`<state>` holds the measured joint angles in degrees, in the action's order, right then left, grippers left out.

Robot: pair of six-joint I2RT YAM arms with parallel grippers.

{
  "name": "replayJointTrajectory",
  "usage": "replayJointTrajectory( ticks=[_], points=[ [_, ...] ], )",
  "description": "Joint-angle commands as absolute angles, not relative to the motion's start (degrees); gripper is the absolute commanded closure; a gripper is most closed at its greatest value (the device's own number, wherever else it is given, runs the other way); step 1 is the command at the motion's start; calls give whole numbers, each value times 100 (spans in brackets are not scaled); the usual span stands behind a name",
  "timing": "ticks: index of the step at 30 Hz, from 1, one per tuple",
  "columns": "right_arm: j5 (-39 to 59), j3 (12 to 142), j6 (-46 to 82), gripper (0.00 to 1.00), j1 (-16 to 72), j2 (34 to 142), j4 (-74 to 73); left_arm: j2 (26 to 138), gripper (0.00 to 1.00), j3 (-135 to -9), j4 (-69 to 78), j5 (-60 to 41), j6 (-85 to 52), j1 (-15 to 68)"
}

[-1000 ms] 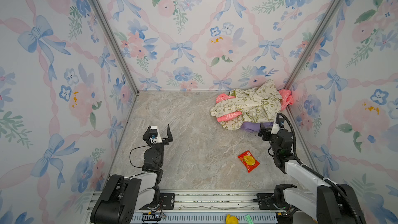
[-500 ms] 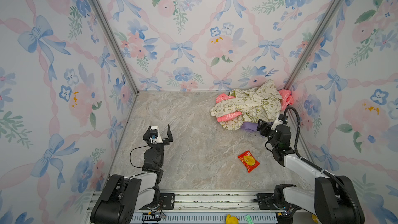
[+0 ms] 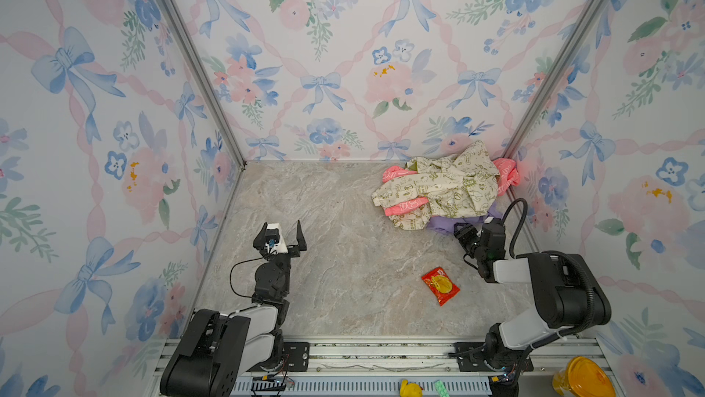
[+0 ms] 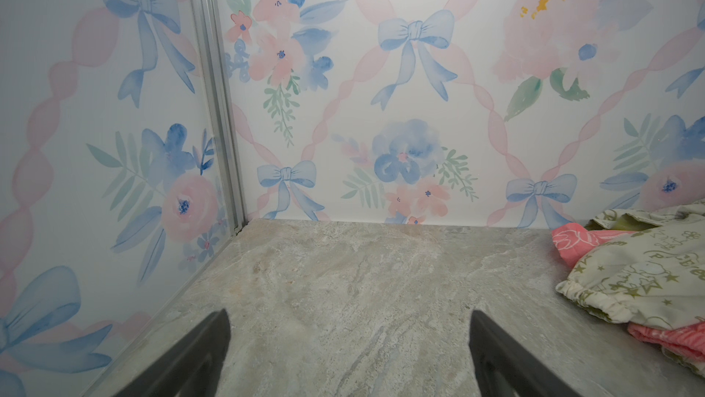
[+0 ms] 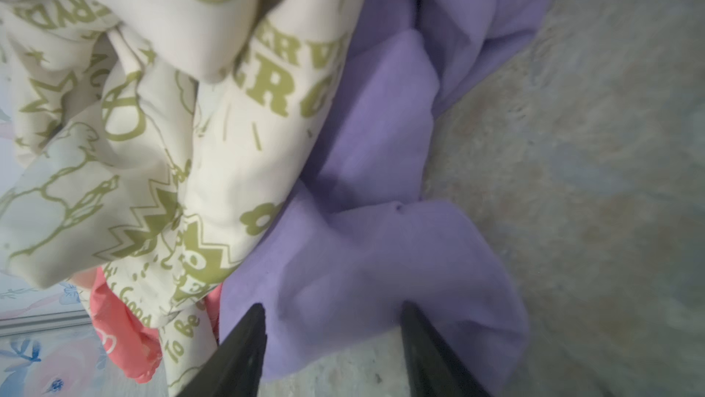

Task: Pick out a specific cloth from the pile
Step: 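Lower the right gripper onto the purple cloth under the cream sheet and grasp it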

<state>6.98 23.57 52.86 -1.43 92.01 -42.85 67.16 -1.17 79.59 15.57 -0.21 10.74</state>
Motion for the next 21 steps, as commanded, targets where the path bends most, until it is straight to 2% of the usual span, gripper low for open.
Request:
replayJointTrajectory(
  ticks=[1, 6, 11, 16, 19, 21],
  points=[
    [926, 2476, 5753, 45, -213, 9435, -4768, 6652, 2, -35, 8008, 1556, -88, 1104],
    [1033, 2626, 5943, 56, -220, 9832, -4893, 6652, 2, -44, 8012, 1555, -95, 1101],
    [1122, 2486, 6148, 81, -223, 10030, -5587, 6635, 2, -36, 8007, 1557, -103, 1100],
    [1110, 2338, 6121, 92, -229, 9660, -5739, 6628, 2, -26, 8013, 1569, -107, 1106],
    [1008, 2374, 5983, 100, -229, 9156, -5320, 6640, 2, -35, 8007, 1582, -109, 1114],
    [933, 2464, 5875, 100, -209, 8801, -4894, 6653, 2, -53, 8008, 1553, -112, 1112]
  ],
)
